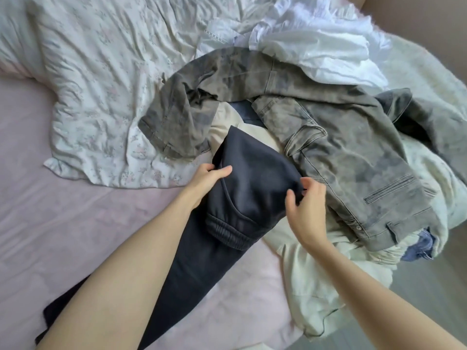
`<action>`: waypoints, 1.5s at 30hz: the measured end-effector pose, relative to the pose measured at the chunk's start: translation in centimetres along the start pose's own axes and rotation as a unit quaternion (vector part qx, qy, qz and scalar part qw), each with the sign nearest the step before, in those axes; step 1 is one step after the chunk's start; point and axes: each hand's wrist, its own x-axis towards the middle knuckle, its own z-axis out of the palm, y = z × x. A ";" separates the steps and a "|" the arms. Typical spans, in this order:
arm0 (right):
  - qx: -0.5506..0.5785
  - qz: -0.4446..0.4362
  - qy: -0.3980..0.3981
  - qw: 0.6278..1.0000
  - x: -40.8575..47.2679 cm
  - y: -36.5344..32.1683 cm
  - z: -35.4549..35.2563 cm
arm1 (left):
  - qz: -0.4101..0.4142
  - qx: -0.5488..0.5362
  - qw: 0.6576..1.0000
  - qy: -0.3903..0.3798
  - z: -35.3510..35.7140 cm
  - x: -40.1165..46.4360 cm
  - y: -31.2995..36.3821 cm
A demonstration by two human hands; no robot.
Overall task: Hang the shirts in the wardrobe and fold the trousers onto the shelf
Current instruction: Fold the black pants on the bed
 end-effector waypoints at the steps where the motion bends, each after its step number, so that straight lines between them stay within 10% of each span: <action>1: 0.025 0.063 0.011 0.998 0.4 0.4 0.2 | 0.010 -0.021 1.000 -0.009 0.4 0.6 0.5; 6: 0.257 0.322 -0.074 0.908 1.6 0.0 1.3 | 0.030 -0.036 0.997 -0.054 2.0 1.6 3.5; 11: -0.011 0.148 0.021 0.989 2.1 -0.7 0.1 | 0.173 0.150 0.972 0.051 3.7 2.5 7.5; 16: -0.097 -0.046 -0.047 0.993 4.5 -1.3 -0.8 | 0.216 0.345 0.858 0.314 5.6 -0.2 4.6; 20: -0.235 -0.058 -0.146 0.959 6.5 -1.4 0.0 | 0.321 0.418 0.804 0.275 6.2 -3.8 -2.5; 24: -0.296 -0.050 -0.145 0.943 6.7 -1.3 1.4 | 0.221 0.520 0.819 0.100 6.4 -3.9 -7.2; 27: -0.285 -0.056 -0.159 0.944 6.2 -1.8 2.1 | 0.177 0.440 0.880 0.016 6.7 -2.3 -6.9; 30: -0.224 -0.132 -0.175 0.950 3.5 -3.1 2.0 | 0.057 0.019 0.996 -0.062 5.3 -2.3 -4.1; 34: -0.177 -0.235 -0.219 0.930 -2.2 -4.9 2.4 | -0.068 -0.346 0.933 -0.070 -0.7 -4.4 -4.3; 41: -0.243 -0.284 -0.490 0.788 -10.8 -8.2 5.9 | -0.146 -0.484 0.861 -0.052 -7.7 -9.7 -12.0; 45: -0.149 -0.327 -0.314 0.879 -12.9 -8.7 6.9 | -0.178 -0.428 0.883 0.076 -8.4 -11.2 -14.7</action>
